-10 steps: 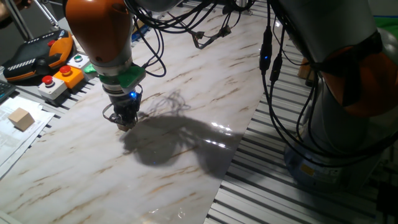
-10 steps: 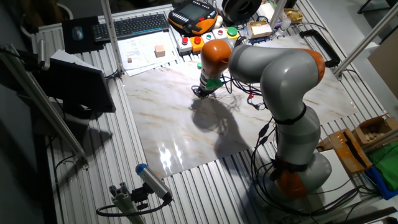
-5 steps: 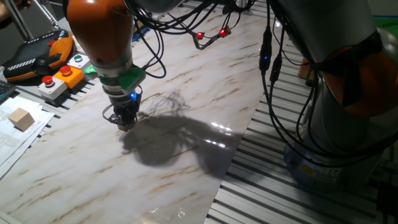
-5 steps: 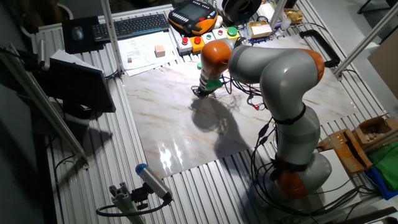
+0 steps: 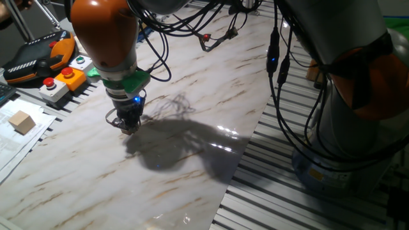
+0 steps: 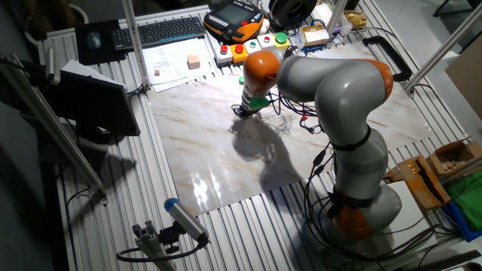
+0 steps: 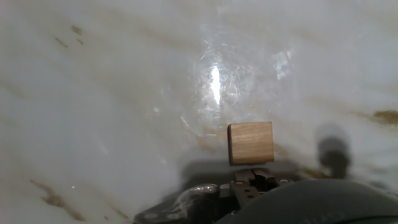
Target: Approach and touch the side of the small block
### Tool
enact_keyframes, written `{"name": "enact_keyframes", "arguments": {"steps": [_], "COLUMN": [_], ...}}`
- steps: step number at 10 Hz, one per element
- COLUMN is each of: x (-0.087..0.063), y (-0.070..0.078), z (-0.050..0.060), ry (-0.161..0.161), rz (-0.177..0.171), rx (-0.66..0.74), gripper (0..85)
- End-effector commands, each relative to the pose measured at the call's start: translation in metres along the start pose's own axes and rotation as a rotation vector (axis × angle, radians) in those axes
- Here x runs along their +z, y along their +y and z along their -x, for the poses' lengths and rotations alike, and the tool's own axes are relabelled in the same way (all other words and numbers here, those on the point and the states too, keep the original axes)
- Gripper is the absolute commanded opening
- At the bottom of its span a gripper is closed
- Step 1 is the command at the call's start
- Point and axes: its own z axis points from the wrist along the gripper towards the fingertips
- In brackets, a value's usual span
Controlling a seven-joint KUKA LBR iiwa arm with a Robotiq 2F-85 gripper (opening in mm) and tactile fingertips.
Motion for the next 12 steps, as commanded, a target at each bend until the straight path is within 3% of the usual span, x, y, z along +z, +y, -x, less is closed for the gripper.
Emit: {"name": "enact_keyframes", "arguments": {"steps": [1, 12], "x": [0.0003, 0.0012], "y": [0.0001, 0.0011], "z": [0.0001, 0.0027], "ry": [-0.002, -0.007], "rz": [0.000, 0.012], "rx": [0.000, 0.006], "gripper": [0.7, 0.7]}}
